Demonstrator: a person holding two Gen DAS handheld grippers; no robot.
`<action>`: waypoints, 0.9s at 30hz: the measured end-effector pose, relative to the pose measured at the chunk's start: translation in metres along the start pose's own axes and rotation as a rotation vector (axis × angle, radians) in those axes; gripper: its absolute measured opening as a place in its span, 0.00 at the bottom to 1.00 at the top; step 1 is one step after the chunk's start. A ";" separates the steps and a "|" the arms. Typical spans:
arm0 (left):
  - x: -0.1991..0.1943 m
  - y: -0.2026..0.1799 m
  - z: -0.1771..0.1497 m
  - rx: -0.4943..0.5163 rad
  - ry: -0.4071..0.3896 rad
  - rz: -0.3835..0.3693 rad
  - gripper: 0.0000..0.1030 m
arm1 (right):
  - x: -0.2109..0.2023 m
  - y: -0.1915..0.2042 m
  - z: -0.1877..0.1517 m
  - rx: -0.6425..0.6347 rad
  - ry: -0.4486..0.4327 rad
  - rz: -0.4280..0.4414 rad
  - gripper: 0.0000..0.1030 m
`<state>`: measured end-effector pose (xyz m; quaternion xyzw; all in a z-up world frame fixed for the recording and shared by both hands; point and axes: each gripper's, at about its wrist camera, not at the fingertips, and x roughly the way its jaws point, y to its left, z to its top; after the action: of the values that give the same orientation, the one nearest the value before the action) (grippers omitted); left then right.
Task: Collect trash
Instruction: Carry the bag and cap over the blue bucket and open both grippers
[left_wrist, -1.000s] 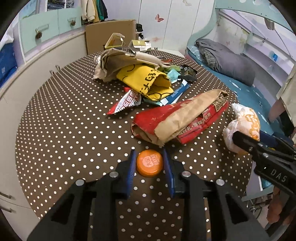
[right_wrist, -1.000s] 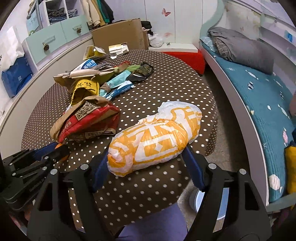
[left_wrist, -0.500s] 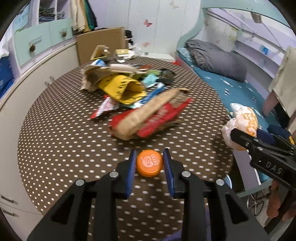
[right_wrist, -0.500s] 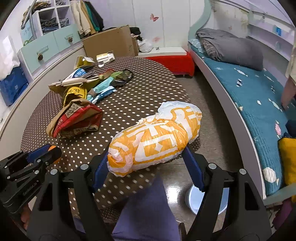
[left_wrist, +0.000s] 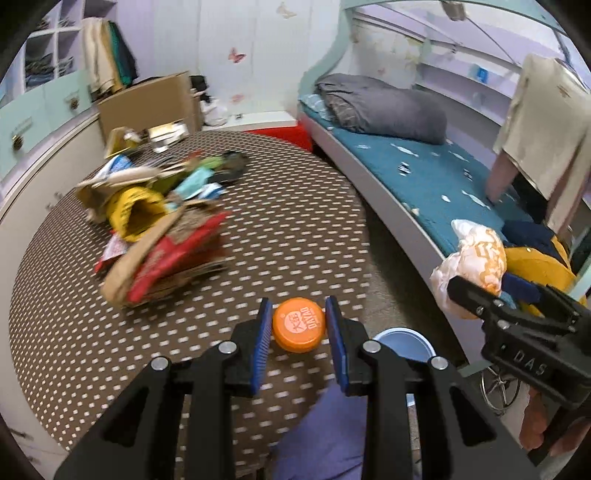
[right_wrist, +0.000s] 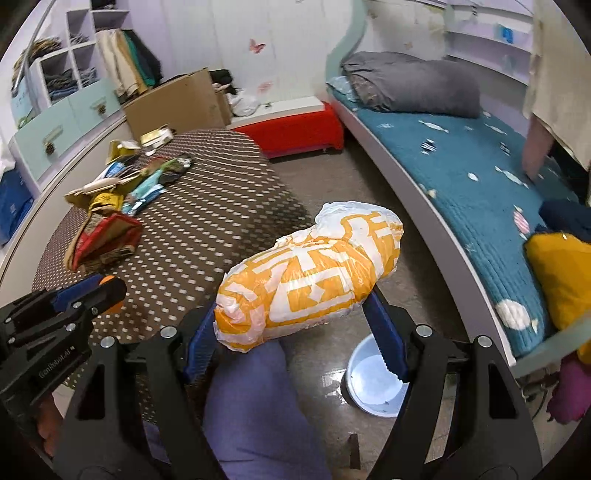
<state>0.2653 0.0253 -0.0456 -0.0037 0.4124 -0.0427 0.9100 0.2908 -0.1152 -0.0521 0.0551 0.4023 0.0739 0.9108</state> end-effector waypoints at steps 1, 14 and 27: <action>0.001 -0.010 0.001 0.014 0.002 -0.010 0.28 | -0.001 -0.006 -0.002 0.010 0.001 -0.008 0.70; 0.044 -0.109 -0.004 0.194 0.109 -0.127 0.28 | -0.004 -0.098 -0.032 0.191 0.049 -0.133 0.70; 0.111 -0.200 -0.023 0.359 0.280 -0.213 0.29 | 0.014 -0.187 -0.083 0.391 0.170 -0.271 0.70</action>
<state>0.3058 -0.1827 -0.1359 0.1205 0.5177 -0.2109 0.8204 0.2555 -0.2935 -0.1478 0.1692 0.4878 -0.1238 0.8474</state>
